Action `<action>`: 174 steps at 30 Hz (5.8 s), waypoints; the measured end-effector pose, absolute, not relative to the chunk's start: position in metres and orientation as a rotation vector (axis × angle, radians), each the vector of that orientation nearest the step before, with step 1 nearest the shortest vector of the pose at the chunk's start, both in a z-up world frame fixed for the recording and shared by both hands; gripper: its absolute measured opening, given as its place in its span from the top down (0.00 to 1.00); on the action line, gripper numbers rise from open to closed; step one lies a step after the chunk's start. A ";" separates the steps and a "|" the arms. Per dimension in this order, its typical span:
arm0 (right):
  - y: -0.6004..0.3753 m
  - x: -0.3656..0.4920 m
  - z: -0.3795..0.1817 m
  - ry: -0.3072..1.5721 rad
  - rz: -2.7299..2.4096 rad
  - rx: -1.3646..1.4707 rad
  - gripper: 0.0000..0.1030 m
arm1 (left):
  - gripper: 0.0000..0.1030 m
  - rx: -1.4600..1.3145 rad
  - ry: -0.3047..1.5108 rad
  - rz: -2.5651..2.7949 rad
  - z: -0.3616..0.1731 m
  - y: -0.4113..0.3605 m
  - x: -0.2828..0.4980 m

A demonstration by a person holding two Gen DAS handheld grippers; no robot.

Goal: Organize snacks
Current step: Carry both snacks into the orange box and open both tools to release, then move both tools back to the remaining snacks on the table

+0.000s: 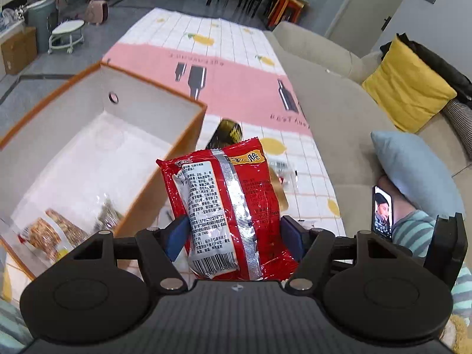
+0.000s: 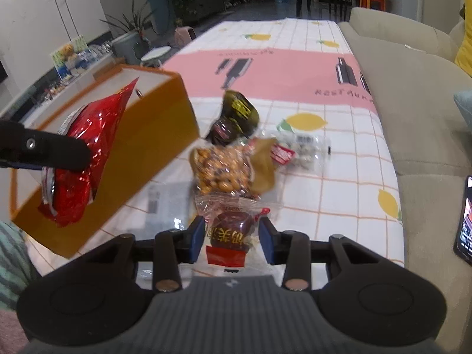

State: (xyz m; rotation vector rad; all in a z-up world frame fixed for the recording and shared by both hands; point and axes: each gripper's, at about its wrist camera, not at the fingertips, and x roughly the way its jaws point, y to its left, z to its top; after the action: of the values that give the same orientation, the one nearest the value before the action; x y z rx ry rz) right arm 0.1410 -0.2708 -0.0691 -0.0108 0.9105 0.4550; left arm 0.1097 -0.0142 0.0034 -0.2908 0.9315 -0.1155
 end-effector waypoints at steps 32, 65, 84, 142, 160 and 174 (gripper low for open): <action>-0.112 0.146 0.031 0.673 0.825 -0.180 0.64 | 0.28 -0.226 0.886 0.106 0.053 0.107 0.133; -0.004 0.186 -0.060 0.851 0.954 -0.764 0.65 | 0.30 -0.076 1.282 0.163 -0.071 0.145 0.187; 0.013 0.191 -0.060 0.852 0.930 -0.798 0.58 | 0.22 -0.060 1.259 0.196 -0.066 0.149 0.182; -0.226 0.091 -0.062 0.771 0.435 -0.319 0.25 | 0.22 -0.105 0.978 -0.108 -0.034 -0.020 0.074; -0.227 0.149 -0.095 0.801 0.444 -0.396 0.46 | 0.23 -0.225 1.161 0.028 -0.078 -0.033 0.149; -0.232 0.208 -0.107 0.805 0.413 -0.324 0.65 | 0.15 -0.268 1.253 0.115 -0.117 -0.033 0.171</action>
State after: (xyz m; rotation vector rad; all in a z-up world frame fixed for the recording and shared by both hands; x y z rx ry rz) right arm 0.2081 -0.2316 -0.1072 -0.3243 0.8053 0.4128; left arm 0.1714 -0.0329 -0.1171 -0.2685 1.2526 0.1145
